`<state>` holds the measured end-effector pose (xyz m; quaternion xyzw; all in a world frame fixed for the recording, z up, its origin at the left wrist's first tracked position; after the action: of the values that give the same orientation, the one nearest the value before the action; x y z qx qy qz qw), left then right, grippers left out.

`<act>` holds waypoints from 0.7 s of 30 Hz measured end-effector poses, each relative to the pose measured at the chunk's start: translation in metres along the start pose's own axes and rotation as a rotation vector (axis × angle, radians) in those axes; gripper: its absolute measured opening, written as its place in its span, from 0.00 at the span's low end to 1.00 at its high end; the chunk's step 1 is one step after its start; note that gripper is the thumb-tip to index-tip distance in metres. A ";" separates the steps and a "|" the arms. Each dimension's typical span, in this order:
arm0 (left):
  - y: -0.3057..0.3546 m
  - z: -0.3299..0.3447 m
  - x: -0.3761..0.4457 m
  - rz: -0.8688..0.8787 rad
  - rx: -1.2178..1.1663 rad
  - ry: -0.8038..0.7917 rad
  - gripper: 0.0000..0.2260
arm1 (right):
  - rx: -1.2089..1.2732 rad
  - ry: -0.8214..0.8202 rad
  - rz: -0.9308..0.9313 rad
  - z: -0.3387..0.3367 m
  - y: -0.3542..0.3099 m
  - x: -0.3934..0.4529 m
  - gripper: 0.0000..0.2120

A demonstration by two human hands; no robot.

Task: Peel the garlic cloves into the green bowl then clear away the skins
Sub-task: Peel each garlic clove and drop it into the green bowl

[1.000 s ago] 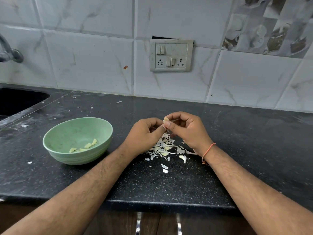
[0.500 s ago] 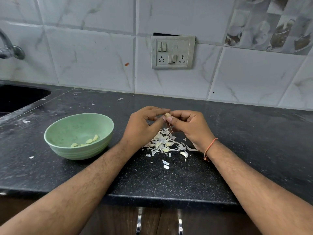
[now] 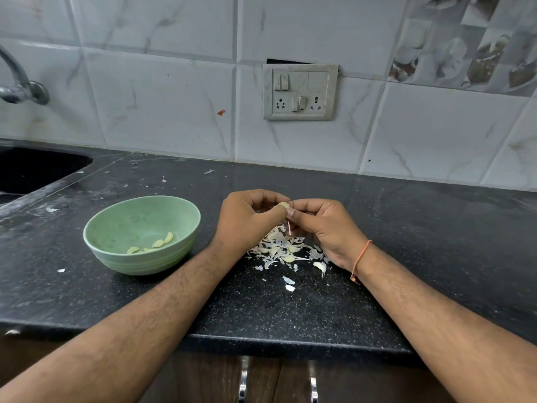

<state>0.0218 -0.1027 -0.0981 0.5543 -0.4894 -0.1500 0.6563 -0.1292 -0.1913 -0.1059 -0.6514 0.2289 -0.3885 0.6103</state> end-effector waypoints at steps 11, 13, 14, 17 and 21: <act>-0.005 0.000 0.000 -0.093 -0.269 0.027 0.06 | 0.106 -0.003 0.075 0.009 -0.004 -0.006 0.12; -0.005 0.003 0.001 -0.092 -0.295 -0.003 0.05 | 0.127 0.027 0.077 0.007 -0.007 -0.005 0.10; -0.006 0.005 0.002 -0.087 -0.295 -0.021 0.06 | 0.143 0.043 0.079 0.006 -0.008 -0.005 0.09; -0.006 0.010 0.003 -0.079 -0.305 -0.078 0.11 | 0.175 0.072 0.071 0.002 -0.009 -0.002 0.06; -0.007 0.009 0.004 -0.028 -0.273 -0.109 0.12 | 0.163 0.051 0.055 0.000 -0.010 -0.001 0.07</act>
<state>0.0186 -0.1137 -0.1036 0.4574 -0.4916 -0.2540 0.6961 -0.1316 -0.1896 -0.0962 -0.5830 0.2297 -0.4053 0.6657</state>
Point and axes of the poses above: each hand's wrist, its own x-axis towards the middle knuckle, its own z-axis out of the palm, y = z × x, the point moved 4 cm from there along x, towards the middle knuckle, and after that the axes turned 4 degrees about y, right-handed, at the moved point
